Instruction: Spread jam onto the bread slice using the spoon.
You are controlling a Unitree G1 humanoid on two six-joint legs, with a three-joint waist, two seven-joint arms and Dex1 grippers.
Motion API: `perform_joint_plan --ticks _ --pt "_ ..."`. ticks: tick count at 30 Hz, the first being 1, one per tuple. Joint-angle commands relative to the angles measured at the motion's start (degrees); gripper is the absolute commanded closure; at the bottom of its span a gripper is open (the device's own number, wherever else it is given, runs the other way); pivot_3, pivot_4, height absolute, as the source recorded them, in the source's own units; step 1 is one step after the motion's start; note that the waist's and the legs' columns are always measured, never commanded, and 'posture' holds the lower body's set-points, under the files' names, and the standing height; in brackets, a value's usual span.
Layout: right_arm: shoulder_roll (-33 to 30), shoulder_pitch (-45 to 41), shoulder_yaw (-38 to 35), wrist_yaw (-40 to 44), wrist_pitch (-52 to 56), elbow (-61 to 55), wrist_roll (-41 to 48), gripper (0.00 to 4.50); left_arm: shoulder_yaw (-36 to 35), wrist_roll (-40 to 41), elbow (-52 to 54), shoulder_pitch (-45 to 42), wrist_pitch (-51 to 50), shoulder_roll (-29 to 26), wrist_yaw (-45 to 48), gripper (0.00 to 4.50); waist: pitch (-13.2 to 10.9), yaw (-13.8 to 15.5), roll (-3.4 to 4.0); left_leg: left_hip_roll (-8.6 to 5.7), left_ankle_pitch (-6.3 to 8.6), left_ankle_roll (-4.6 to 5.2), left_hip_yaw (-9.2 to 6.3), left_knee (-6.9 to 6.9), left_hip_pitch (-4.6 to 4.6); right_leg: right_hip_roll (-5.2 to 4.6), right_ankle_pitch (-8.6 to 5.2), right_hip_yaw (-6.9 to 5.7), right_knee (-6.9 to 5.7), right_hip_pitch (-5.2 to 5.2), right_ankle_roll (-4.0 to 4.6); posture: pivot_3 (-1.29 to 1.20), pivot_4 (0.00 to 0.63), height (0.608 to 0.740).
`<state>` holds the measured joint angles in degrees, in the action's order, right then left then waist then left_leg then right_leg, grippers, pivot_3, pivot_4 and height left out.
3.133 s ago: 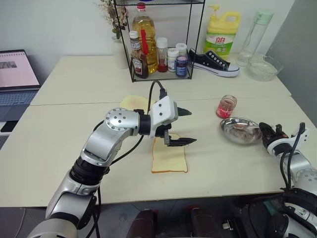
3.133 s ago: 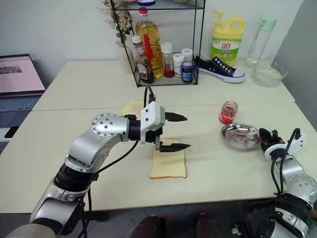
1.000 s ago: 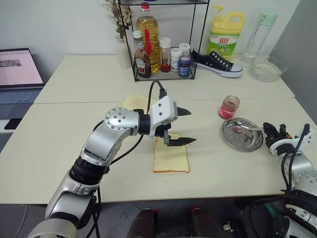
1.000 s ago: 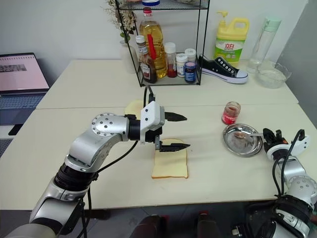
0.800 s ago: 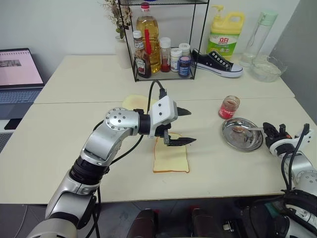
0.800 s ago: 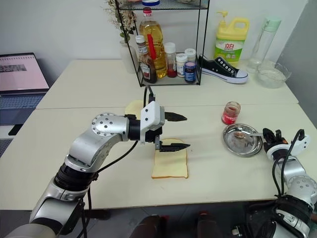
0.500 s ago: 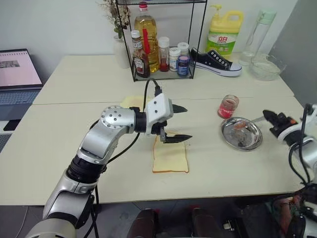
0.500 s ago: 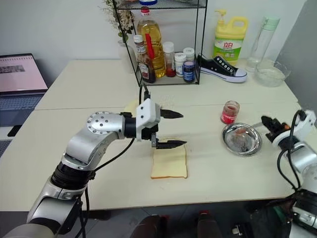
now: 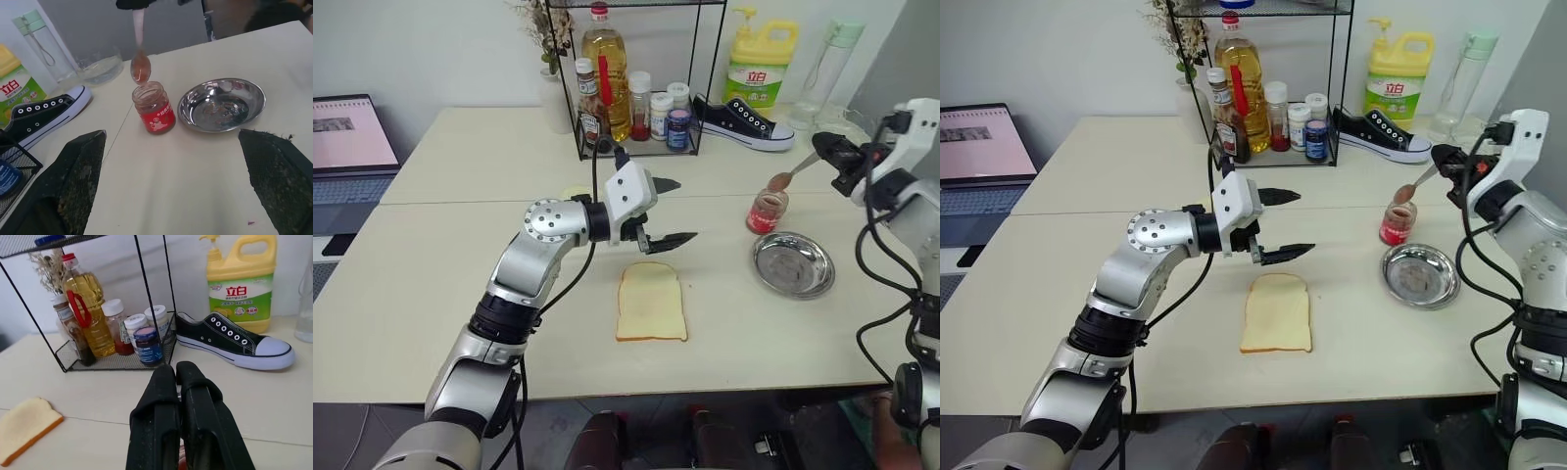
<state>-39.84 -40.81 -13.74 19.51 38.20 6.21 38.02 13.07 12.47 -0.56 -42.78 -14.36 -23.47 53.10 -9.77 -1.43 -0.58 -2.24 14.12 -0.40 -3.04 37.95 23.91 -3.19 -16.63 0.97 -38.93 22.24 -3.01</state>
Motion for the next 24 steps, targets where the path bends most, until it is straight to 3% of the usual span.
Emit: perform_joint_plan --ticks 1,9,16,24 --pt "-0.91 -2.61 1.36 3.37 -4.55 3.09 -5.18 4.47 -0.55 -0.30 2.00 -1.05 0.48 0.57 -0.59 0.00 0.00 -0.02 0.00 0.00 0.00 0.00 0.00 0.00 0.00 0.00 0.00 0.00 -0.01 0.00 0.00 0.00 0.150 0.740" --pt "-0.63 -4.21 3.67 7.55 -8.97 9.04 -12.63 4.47 -1.23 -0.12 4.32 0.17 -1.17 -0.41 -0.82 0.00 0.00 -0.11 0.00 0.02 0.00 -0.01 0.00 -0.01 0.00 0.00 0.00 0.01 -0.02 0.03 0.00 0.00 0.150 0.740" --pt "1.14 -5.29 10.52 11.45 -16.58 13.82 -22.20 4.47 -1.26 0.07 6.00 0.29 -2.63 -0.72 -1.15 0.00 0.00 -0.18 0.00 0.02 -0.01 -0.01 0.00 0.00 -0.02 0.01 0.00 0.01 -0.03 0.03 0.00 0.00 0.150 0.740" --pt "3.14 -6.57 12.64 13.42 -20.11 17.87 -26.99 4.47 -1.49 0.38 7.22 0.11 -3.78 -1.13 -1.40 0.00 0.00 -0.16 0.00 0.01 -0.01 -0.02 -0.01 -0.01 -0.01 0.00 0.00 0.01 -0.02 0.04 0.00 0.00 0.150 0.740"
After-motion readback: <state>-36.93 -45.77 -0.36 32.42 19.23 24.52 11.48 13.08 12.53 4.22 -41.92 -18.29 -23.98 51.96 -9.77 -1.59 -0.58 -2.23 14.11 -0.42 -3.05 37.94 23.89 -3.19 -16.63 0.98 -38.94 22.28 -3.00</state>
